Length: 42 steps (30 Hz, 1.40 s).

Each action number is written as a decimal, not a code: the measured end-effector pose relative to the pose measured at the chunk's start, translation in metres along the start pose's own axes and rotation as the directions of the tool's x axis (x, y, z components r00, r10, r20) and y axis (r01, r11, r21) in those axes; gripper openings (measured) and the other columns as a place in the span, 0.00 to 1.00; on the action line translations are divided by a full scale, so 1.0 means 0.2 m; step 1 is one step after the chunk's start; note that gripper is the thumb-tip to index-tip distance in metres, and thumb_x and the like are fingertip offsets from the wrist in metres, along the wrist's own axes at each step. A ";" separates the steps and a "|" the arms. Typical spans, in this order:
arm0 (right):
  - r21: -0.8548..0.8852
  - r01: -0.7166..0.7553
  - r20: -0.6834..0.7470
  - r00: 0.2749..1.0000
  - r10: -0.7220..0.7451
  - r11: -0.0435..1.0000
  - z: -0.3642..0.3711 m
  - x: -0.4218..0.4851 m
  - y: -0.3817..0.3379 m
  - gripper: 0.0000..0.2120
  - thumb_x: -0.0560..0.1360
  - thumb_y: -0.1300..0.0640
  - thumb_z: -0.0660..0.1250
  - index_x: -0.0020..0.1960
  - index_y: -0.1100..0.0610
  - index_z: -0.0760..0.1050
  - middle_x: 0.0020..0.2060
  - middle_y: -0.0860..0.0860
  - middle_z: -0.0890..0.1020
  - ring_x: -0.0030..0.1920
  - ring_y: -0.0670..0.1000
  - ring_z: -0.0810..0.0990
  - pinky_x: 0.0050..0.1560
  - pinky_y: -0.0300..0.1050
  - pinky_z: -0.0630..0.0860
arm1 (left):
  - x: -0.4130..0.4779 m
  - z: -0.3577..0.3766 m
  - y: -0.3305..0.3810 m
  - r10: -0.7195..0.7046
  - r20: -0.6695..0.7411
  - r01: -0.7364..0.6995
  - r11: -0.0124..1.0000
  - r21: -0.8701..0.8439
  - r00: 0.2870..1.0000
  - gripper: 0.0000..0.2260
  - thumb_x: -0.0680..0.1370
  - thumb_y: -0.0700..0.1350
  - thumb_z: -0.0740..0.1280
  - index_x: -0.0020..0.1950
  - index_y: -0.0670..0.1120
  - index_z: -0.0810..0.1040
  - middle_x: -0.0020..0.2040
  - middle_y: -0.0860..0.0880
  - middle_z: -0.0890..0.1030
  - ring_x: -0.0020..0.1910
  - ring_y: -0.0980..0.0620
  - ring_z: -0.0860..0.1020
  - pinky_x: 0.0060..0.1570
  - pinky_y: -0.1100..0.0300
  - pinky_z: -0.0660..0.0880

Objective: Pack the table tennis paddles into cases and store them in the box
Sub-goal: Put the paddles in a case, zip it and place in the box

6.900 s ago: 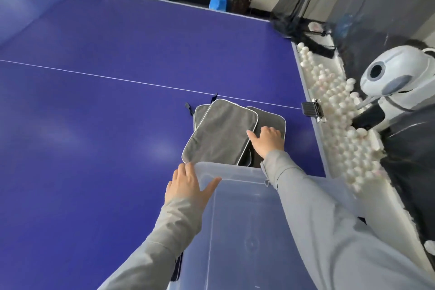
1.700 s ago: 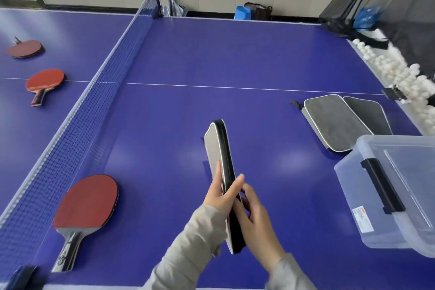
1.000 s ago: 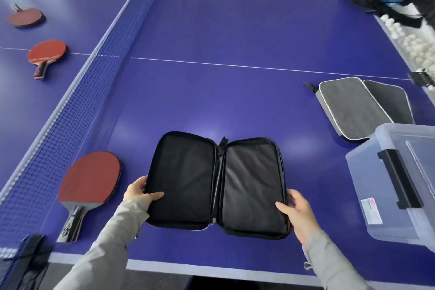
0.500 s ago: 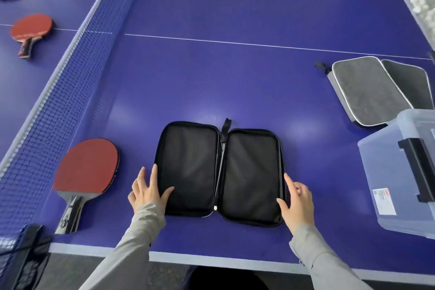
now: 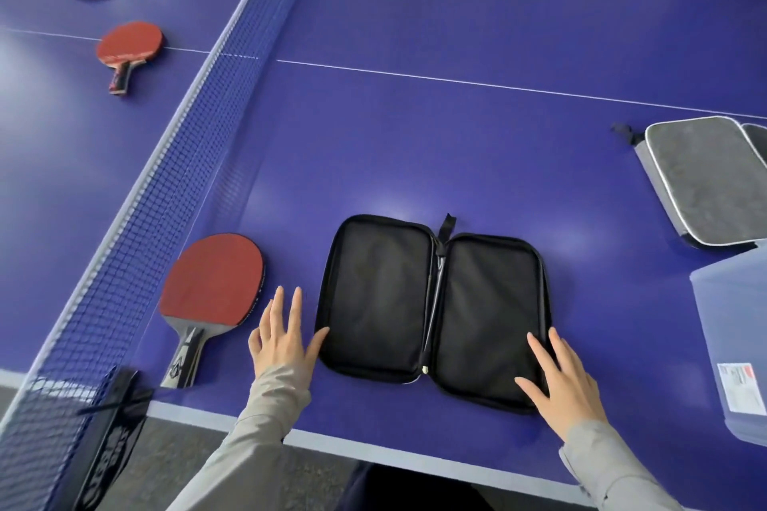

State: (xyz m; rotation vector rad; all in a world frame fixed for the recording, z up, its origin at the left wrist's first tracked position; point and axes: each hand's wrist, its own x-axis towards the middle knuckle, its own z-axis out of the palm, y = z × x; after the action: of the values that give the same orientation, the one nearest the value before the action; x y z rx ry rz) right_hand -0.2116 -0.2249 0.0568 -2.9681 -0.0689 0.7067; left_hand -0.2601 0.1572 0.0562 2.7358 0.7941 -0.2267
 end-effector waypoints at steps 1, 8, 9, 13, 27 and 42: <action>0.013 -0.002 0.009 1.000 0.002 1.000 0.00 0.00 0.00 0.33 0.78 0.40 0.57 0.77 0.44 0.46 0.78 0.49 0.45 0.77 0.50 0.47 0.68 0.48 0.63 | -0.01 -0.03 -0.07 -0.023 -0.083 0.020 0.999 -0.035 0.996 0.34 0.74 0.56 0.68 0.76 0.50 0.58 0.77 0.47 0.56 0.74 0.45 0.59 0.66 0.45 0.59; 0.026 -0.029 0.063 0.998 0.027 0.999 -0.03 -0.03 -0.03 0.34 0.78 0.41 0.59 0.77 0.46 0.46 0.78 0.48 0.43 0.77 0.51 0.46 0.67 0.47 0.66 | 0.01 -0.14 -0.67 -0.409 -0.157 0.391 0.910 -0.137 0.899 0.37 0.70 0.54 0.73 0.71 0.41 0.62 0.68 0.36 0.67 0.66 0.34 0.65 0.62 0.36 0.63; 0.039 -0.038 0.070 0.997 0.035 0.999 -0.03 -0.03 -0.04 0.33 0.78 0.42 0.59 0.77 0.46 0.46 0.78 0.48 0.43 0.77 0.51 0.46 0.67 0.48 0.66 | 0.02 -0.15 -0.71 -0.439 -0.107 0.426 0.896 -0.123 0.892 0.36 0.70 0.56 0.73 0.70 0.41 0.64 0.66 0.35 0.69 0.65 0.33 0.67 0.61 0.37 0.65; 0.073 -0.078 0.102 0.992 0.071 0.994 -0.04 -0.03 -0.06 0.33 0.78 0.43 0.60 0.77 0.46 0.47 0.78 0.47 0.44 0.77 0.51 0.47 0.67 0.52 0.65 | 0.10 -0.13 -0.75 -0.457 -0.009 0.450 0.879 -0.154 0.889 0.28 0.69 0.57 0.73 0.60 0.40 0.73 0.56 0.36 0.75 0.58 0.34 0.72 0.58 0.40 0.69; 0.047 -0.134 0.108 0.986 0.129 0.990 -0.01 -0.01 -0.09 0.34 0.78 0.44 0.60 0.77 0.48 0.47 0.78 0.48 0.44 0.77 0.52 0.48 0.66 0.52 0.67 | 0.13 -0.13 -0.72 -0.487 -0.084 0.434 0.833 -0.344 0.869 0.18 0.72 0.49 0.72 0.50 0.35 0.77 0.49 0.34 0.76 0.52 0.34 0.74 0.54 0.42 0.70; -0.059 0.032 0.050 0.998 -0.029 0.998 -0.02 -0.06 0.01 0.35 0.79 0.41 0.56 0.78 0.48 0.42 0.77 0.47 0.40 0.77 0.49 0.46 0.69 0.46 0.63 | -0.10 -0.07 0.32 -0.199 -0.137 0.101 0.850 -0.518 0.970 0.13 0.69 0.48 0.75 0.40 0.43 0.74 0.40 0.47 0.73 0.44 0.42 0.74 0.41 0.53 0.67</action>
State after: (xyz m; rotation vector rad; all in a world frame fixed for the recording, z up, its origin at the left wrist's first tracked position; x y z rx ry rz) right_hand -0.2202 -0.2281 0.0645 -2.9993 -0.1411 0.7872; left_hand -0.2418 0.1005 0.0886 2.2136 0.9612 0.1922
